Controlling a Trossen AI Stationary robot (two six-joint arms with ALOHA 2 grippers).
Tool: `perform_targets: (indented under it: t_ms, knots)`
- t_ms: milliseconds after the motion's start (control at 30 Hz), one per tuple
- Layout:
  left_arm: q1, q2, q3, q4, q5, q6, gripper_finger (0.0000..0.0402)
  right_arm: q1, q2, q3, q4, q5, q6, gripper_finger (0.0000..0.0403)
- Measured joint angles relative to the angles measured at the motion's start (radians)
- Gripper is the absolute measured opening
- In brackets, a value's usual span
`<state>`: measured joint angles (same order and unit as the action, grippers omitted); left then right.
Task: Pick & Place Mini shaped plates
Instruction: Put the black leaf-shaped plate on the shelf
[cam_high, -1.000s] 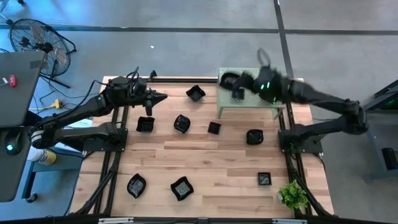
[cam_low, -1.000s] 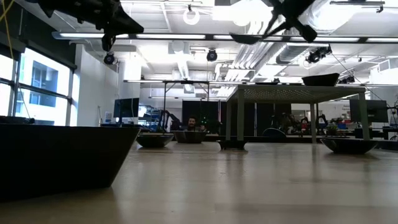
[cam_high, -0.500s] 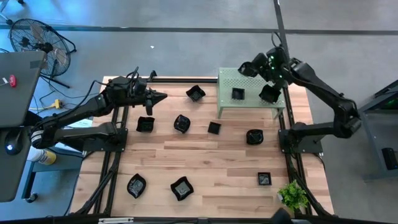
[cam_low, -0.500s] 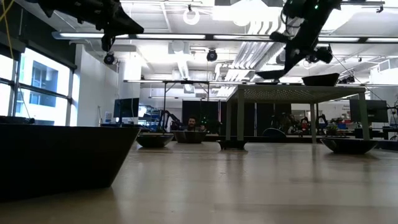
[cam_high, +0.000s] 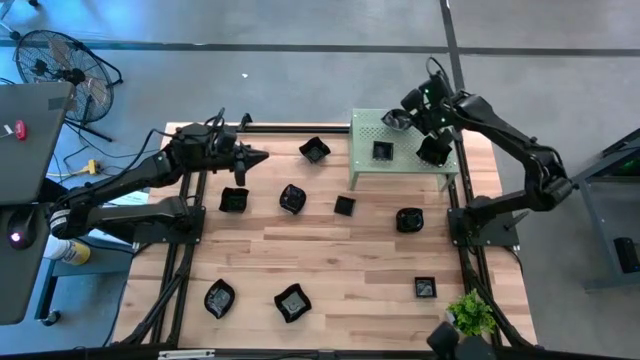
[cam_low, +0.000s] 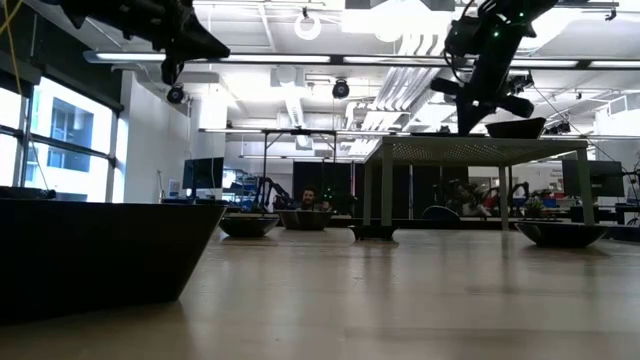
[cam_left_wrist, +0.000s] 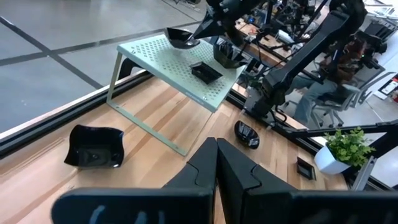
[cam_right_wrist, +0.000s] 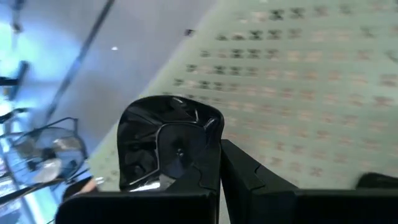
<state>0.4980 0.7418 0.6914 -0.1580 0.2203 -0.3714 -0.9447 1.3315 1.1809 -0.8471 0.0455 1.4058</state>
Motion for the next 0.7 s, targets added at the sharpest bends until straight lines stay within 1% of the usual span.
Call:
perform_targets:
  t_ms: [167,300,533,600,700]
  knots:
    - [0.0,0.0,0.0,-0.01,0.0,0.0,0.0,-0.006,-0.001,0.0,-0.057,0.006,-0.004,0.0]
    - [0.0,0.0,0.0,-0.012,0.0,0.0,0.0001,-0.012,-0.001,0.0,-0.053,0.027,-0.029,0.0]
    - [0.0,0.0,0.0,-0.025,0.0,0.0,0.0001,-0.032,-0.001,0.0,-0.052,0.026,-0.062,0.0]
    - [0.0,0.0,0.0,-0.025,-0.003,0.0,0.0001,-0.031,-0.001,0.0,-0.052,0.026,-0.07,0.0005]
    - [0.0,0.0,0.0,-0.025,-0.003,0.0,0.0001,-0.031,-0.001,0.0,-0.052,0.03,-0.082,0.0022]
